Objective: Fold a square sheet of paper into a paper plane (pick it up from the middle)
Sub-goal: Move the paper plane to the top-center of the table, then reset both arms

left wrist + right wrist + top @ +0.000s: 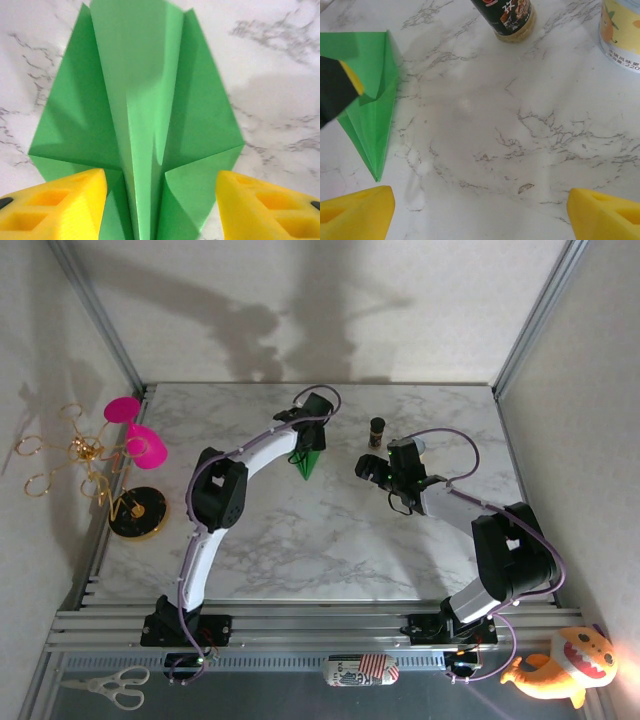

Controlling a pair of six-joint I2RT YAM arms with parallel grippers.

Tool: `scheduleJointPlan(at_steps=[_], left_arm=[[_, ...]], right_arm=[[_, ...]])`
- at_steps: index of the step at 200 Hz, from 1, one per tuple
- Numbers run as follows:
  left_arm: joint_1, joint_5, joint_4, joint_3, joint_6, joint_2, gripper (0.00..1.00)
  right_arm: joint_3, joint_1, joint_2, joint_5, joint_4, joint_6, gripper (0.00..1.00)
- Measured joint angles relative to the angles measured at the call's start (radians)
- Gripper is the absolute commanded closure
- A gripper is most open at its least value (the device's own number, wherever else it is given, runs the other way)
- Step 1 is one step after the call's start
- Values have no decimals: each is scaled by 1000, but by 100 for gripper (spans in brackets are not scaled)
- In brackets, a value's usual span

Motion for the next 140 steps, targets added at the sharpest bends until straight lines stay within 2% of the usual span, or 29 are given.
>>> scheduleJointPlan(at_steps=[35,61,76,95,119,140], left_arm=[[0,-5,3,-7,-8,-52,39],[0,-31,32,-103,-14,-163,32],[0,-59,79,-215,-14,-290,28],[0,-108,175,-382,-4,-476,15],[0,-196,376,-649,28,-729,1],[0,-280,580,-909,90,-901,1]], right_arm=[[8,0,0,11,-12,-3,8],[33,-2,-19,66,-43,-34,3],[39,-8,-64,122,-57,-70,1],[40,-18,-143,210,-58,-132,1],[35,-39,-225,340,-19,-221,1],[-21,-57,-284,457,80,-303,1]])
